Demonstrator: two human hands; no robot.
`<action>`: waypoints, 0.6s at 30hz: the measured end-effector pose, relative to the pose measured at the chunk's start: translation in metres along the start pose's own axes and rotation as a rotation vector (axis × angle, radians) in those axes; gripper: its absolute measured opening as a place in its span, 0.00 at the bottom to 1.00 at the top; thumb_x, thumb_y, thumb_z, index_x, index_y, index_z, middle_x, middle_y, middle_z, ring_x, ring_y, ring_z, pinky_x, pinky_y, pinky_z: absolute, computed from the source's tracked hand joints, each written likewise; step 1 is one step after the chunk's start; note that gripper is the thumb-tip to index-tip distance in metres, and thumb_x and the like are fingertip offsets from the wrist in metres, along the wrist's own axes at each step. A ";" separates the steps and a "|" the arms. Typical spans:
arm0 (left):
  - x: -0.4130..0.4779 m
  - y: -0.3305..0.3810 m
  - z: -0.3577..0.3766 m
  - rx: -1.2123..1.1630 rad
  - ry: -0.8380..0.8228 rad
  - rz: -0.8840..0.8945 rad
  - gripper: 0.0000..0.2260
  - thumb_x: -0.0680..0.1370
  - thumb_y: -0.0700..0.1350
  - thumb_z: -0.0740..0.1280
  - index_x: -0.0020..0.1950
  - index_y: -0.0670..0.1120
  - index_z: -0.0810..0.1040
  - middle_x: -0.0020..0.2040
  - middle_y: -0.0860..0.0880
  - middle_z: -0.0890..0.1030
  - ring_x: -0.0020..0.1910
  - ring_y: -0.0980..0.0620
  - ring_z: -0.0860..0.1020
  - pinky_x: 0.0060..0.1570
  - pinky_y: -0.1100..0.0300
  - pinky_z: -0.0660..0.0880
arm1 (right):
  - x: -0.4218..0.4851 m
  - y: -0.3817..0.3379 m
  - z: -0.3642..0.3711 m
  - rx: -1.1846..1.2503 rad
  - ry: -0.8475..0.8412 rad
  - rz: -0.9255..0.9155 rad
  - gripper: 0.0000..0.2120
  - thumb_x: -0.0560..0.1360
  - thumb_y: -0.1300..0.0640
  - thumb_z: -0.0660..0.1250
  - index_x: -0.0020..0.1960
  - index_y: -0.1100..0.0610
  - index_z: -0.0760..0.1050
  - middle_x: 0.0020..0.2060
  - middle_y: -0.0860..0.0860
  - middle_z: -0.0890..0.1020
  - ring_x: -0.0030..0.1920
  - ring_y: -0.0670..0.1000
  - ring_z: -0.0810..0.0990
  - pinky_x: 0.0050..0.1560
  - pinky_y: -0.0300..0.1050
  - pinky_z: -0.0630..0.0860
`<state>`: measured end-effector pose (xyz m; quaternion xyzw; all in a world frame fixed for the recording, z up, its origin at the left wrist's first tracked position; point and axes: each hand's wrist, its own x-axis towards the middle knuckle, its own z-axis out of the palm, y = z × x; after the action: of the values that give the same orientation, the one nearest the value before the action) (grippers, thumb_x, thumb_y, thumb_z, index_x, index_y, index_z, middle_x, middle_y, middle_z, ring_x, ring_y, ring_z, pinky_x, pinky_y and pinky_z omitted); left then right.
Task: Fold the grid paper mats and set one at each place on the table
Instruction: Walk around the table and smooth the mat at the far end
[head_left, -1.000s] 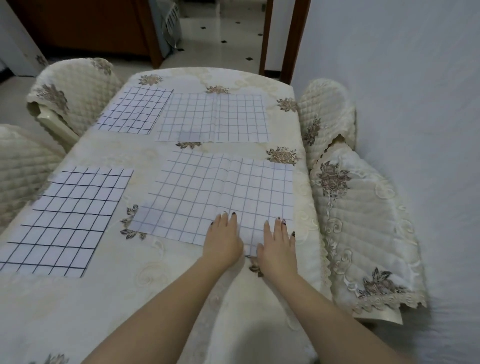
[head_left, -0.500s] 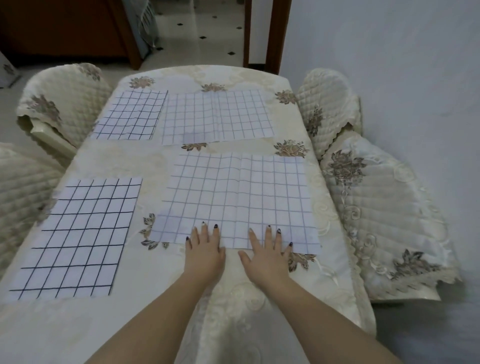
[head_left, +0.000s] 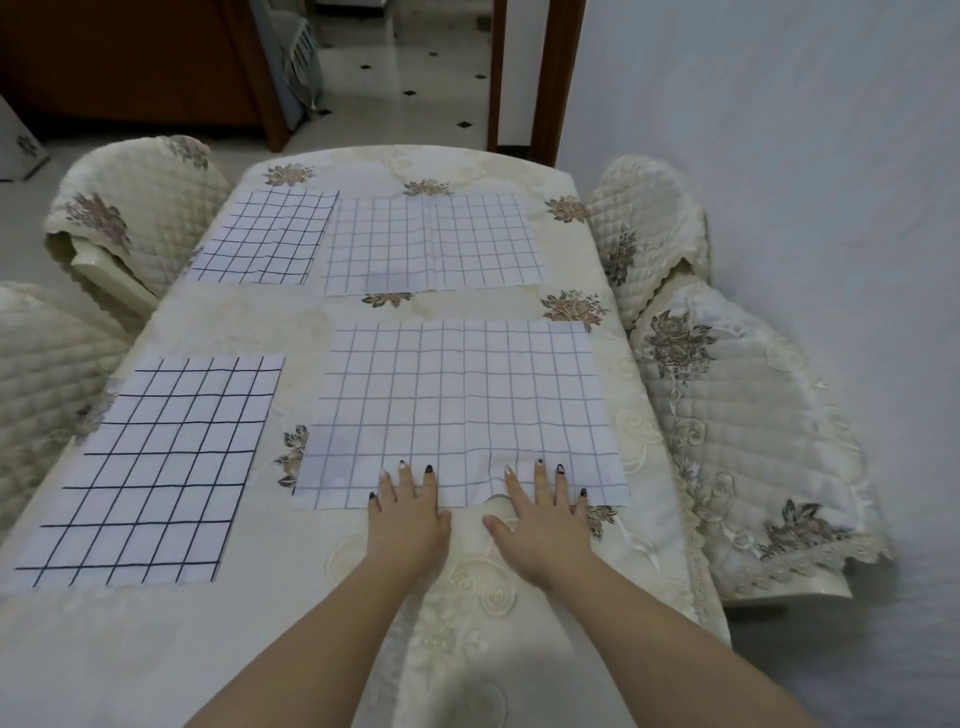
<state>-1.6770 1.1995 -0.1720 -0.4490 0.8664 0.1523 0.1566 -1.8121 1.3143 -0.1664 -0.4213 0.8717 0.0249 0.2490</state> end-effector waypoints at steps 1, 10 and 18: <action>-0.002 0.000 0.001 0.003 0.000 0.002 0.28 0.82 0.56 0.48 0.80 0.49 0.44 0.80 0.41 0.43 0.78 0.37 0.43 0.76 0.43 0.48 | -0.001 0.001 0.000 -0.002 -0.004 -0.004 0.35 0.74 0.29 0.42 0.76 0.40 0.35 0.76 0.51 0.34 0.76 0.58 0.32 0.73 0.64 0.35; -0.016 -0.002 0.007 0.008 0.015 0.015 0.29 0.82 0.55 0.49 0.79 0.49 0.43 0.80 0.41 0.43 0.78 0.37 0.43 0.76 0.43 0.48 | -0.006 0.001 -0.007 0.015 0.150 -0.097 0.29 0.79 0.41 0.49 0.77 0.45 0.47 0.78 0.56 0.50 0.78 0.58 0.47 0.76 0.61 0.40; -0.027 -0.001 0.007 -0.056 0.110 0.091 0.31 0.81 0.54 0.54 0.79 0.46 0.45 0.80 0.43 0.46 0.79 0.43 0.44 0.76 0.44 0.45 | -0.024 0.012 0.009 0.155 0.245 -0.279 0.22 0.79 0.49 0.54 0.73 0.45 0.62 0.77 0.53 0.57 0.77 0.54 0.54 0.76 0.50 0.46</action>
<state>-1.6603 1.2212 -0.1672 -0.4212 0.8885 0.1587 0.0890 -1.8047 1.3414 -0.1651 -0.5173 0.8280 -0.1287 0.1738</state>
